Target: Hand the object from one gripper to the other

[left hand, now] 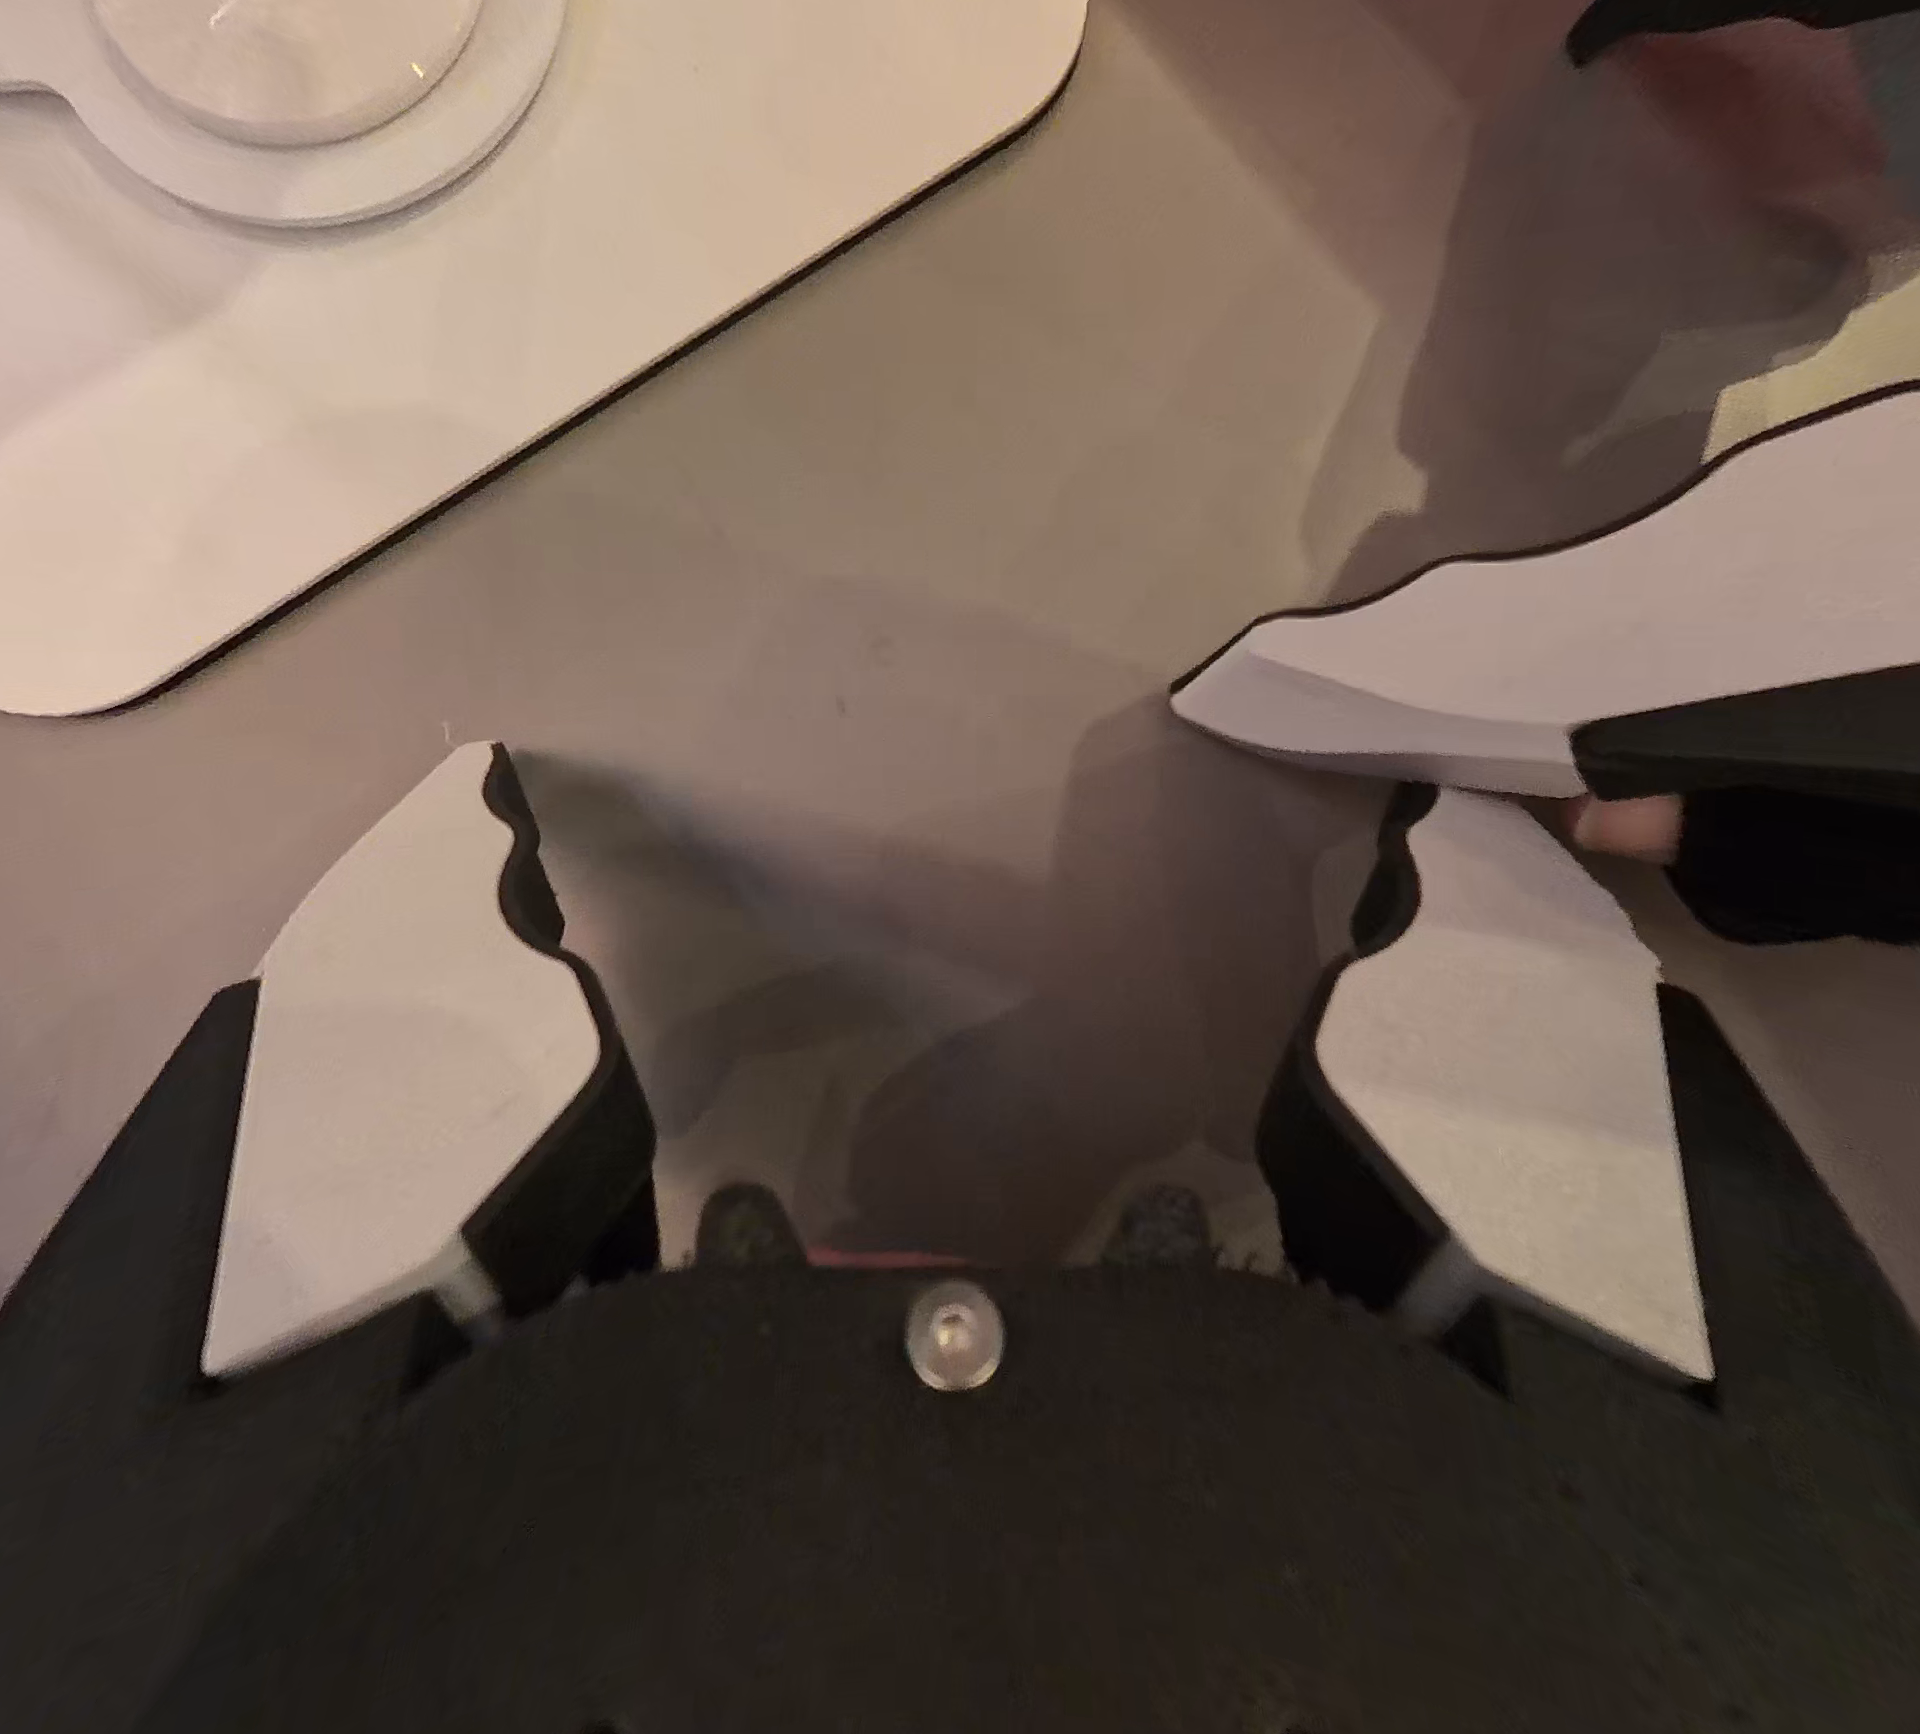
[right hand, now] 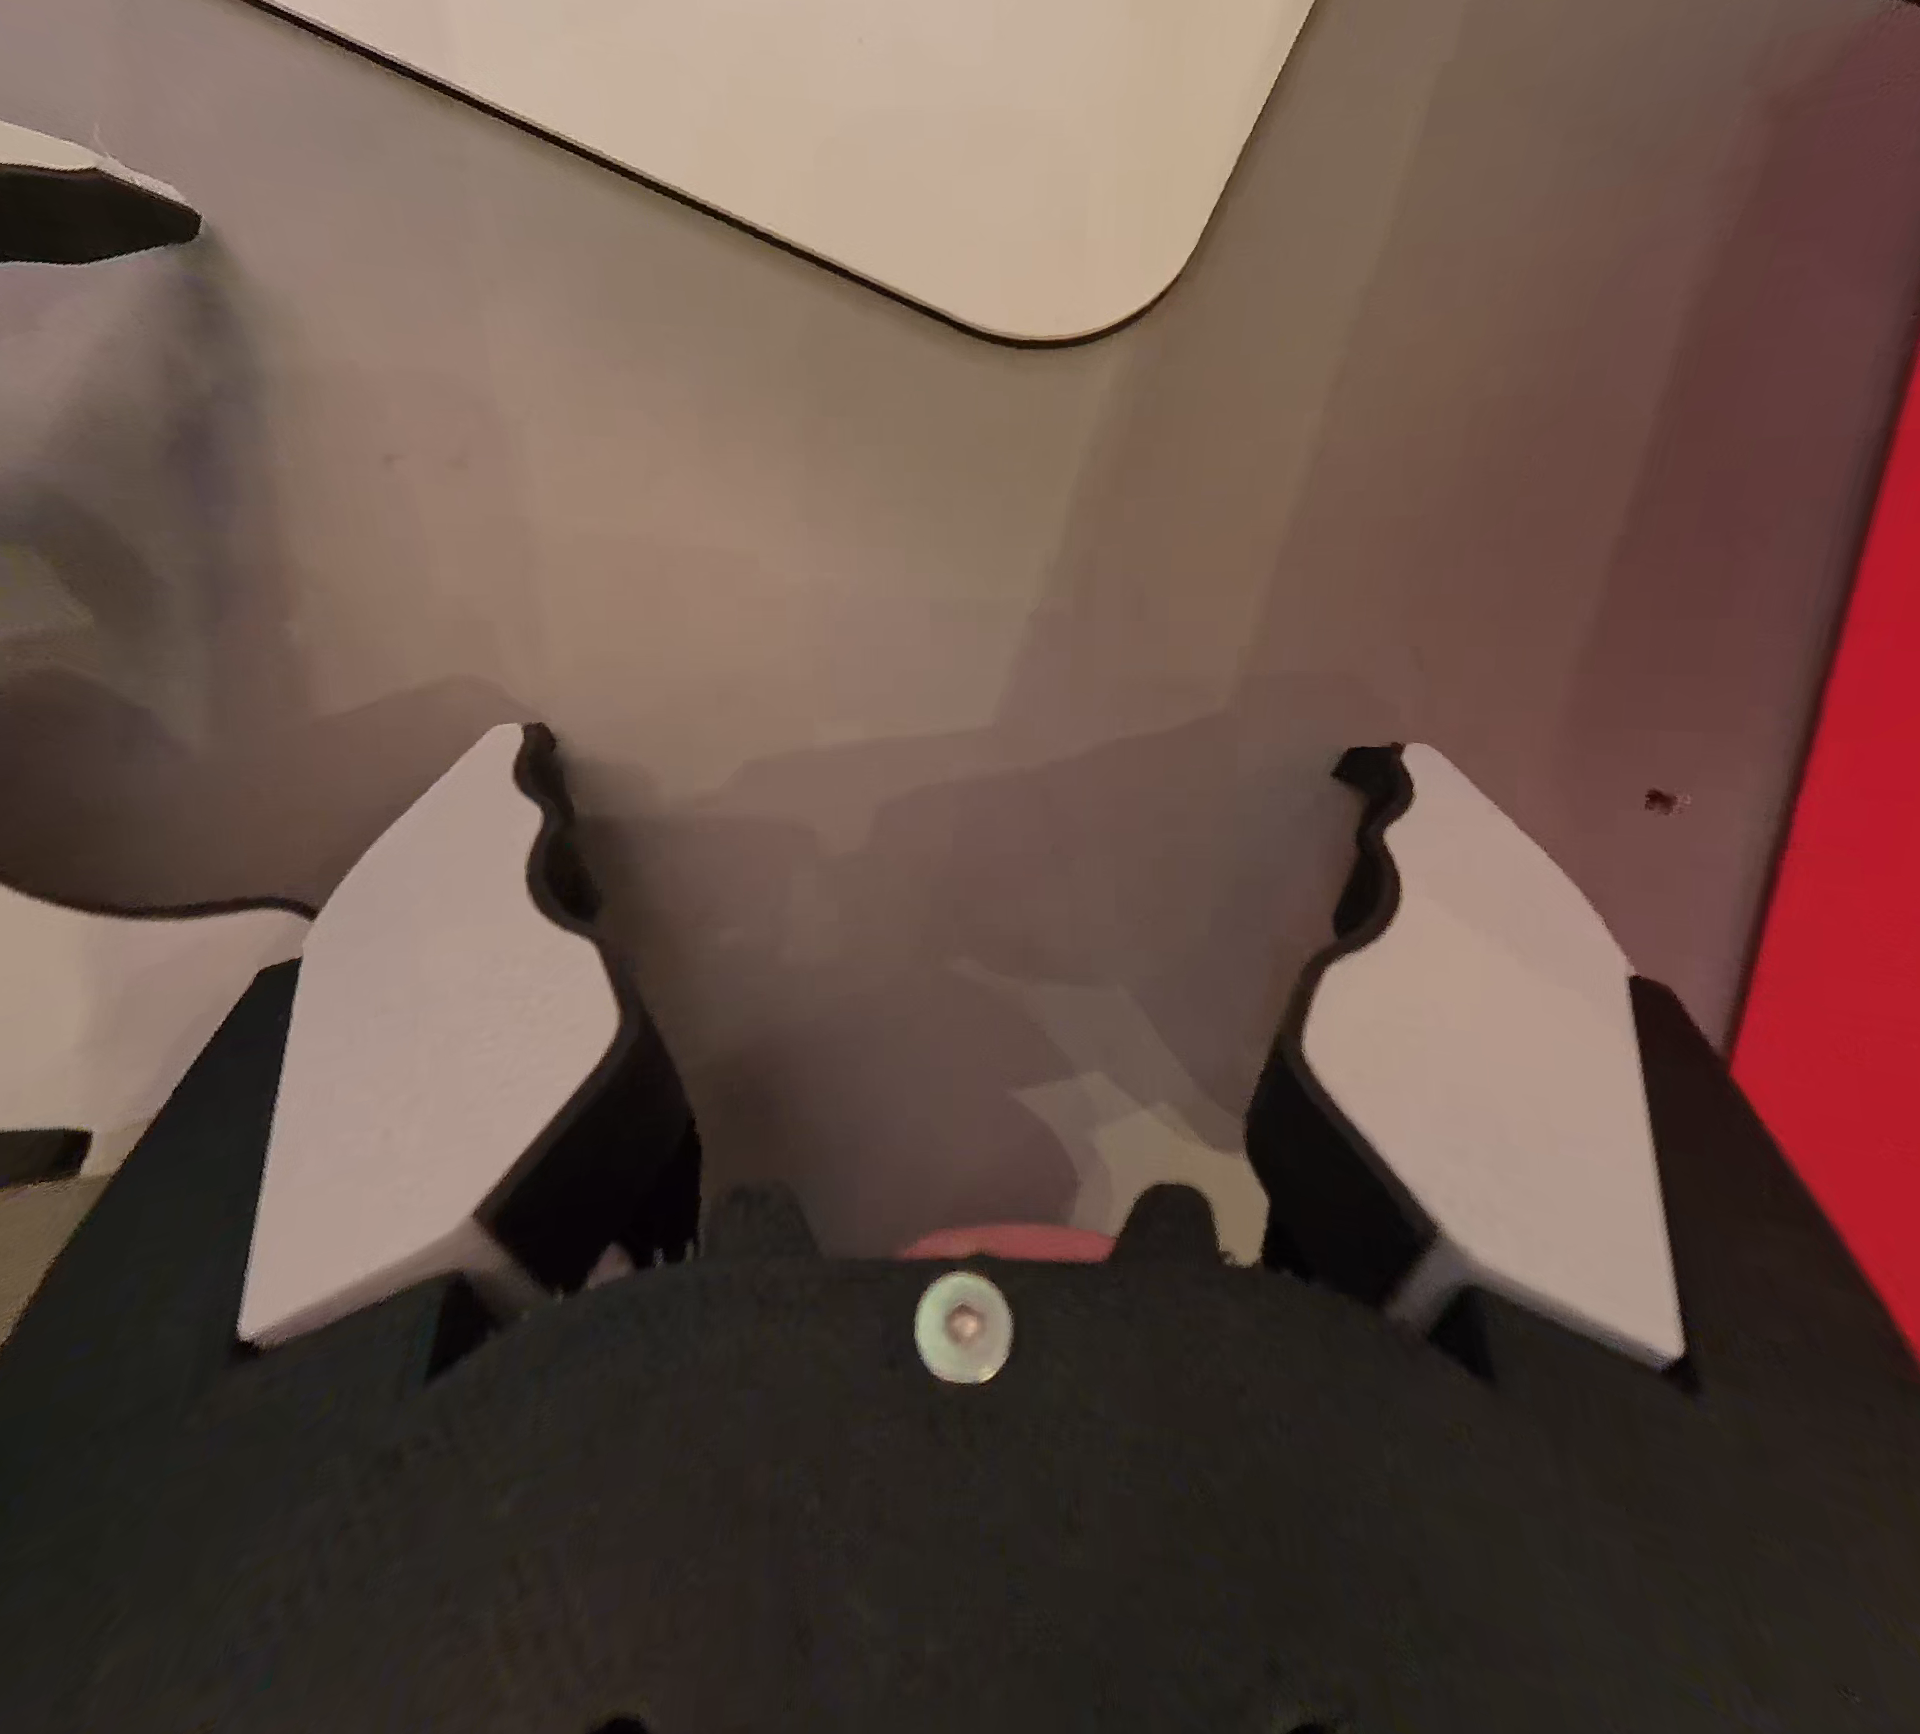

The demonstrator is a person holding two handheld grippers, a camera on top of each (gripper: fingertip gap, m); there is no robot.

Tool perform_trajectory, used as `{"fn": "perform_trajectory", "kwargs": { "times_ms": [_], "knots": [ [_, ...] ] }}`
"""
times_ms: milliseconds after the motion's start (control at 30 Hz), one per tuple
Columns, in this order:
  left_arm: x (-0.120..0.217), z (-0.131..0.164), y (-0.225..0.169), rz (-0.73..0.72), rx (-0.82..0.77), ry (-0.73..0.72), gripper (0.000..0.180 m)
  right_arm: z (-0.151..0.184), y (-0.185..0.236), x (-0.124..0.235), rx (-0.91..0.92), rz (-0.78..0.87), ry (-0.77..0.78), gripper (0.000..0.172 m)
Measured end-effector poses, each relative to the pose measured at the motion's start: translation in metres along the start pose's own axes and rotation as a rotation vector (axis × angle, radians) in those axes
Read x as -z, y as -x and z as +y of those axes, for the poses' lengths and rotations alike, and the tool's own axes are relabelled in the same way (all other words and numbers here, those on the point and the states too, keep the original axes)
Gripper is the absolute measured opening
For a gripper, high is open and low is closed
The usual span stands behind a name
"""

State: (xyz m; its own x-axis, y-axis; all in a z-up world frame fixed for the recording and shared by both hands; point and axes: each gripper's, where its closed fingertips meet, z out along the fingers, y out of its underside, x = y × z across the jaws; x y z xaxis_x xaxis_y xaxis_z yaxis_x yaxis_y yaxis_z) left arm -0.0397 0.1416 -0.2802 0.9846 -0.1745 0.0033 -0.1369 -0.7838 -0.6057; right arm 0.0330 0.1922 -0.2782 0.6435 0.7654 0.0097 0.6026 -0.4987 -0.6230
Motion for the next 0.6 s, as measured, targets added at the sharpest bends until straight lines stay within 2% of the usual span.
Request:
{"fn": "perform_trajectory", "kwargs": {
  "times_ms": [267,600],
  "knots": [
    [0.006,0.007,-0.003,-0.024,0.034,-0.013,0.143,0.002,0.003,0.0,-0.008,0.009,0.003,0.146],
    [0.009,0.011,-0.005,-0.019,0.026,-0.022,0.142,0.003,0.008,0.001,0.014,-0.009,-0.008,0.146]
  ]
}}
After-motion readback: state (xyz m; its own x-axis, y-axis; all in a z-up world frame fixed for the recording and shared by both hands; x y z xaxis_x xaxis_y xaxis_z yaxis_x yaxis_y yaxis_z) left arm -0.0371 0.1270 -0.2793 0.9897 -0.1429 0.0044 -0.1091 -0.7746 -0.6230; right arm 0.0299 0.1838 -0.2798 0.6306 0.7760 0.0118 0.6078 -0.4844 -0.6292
